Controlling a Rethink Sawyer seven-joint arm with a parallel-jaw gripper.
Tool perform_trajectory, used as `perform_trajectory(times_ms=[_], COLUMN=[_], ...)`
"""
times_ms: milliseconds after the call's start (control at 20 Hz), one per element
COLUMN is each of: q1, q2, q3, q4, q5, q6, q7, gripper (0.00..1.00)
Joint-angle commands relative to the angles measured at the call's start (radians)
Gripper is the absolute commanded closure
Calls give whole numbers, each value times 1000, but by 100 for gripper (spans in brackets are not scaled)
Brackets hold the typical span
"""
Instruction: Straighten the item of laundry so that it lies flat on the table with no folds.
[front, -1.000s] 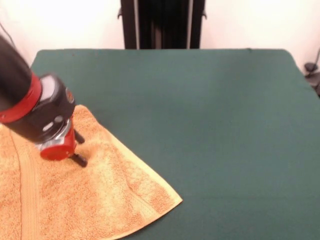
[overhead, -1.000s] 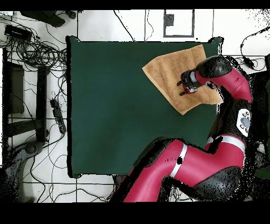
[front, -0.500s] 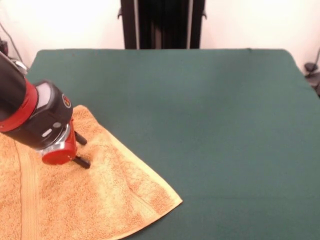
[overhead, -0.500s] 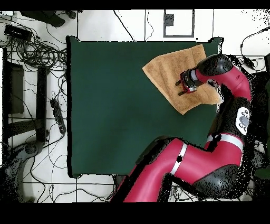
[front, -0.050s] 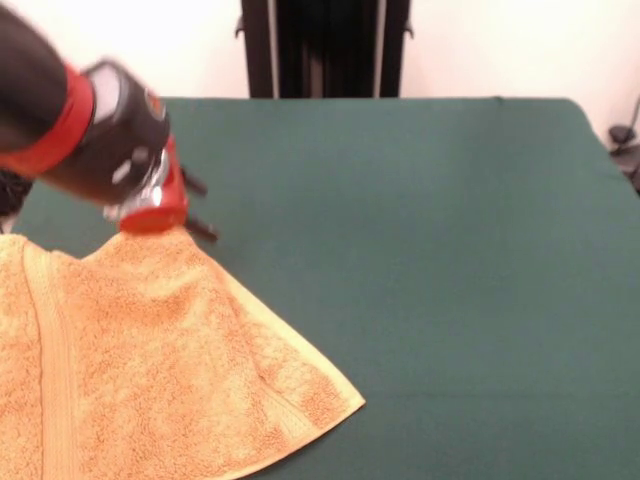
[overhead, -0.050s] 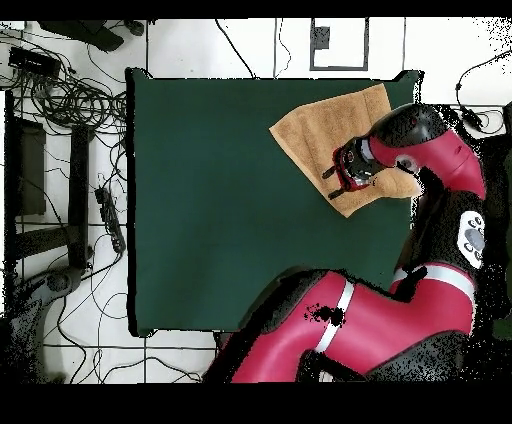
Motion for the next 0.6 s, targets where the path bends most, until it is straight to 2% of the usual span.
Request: perform_trajectory(times_ms=[50,150,200,350,400,600], q1=[65,65,67,59,53,49], q2=[-202,-218,-225,-196,-189,-180], q3=[-29,-42,-62,-98,-83,-61], q4=[362,376,369,267,238,121], q5=[-34,-49,-90,-183,-189,-229], q6=[51,27,-32,-316,-403,-464], q7=[160,141,102,60,47,21], gripper=[0,0,0,0,0,0])
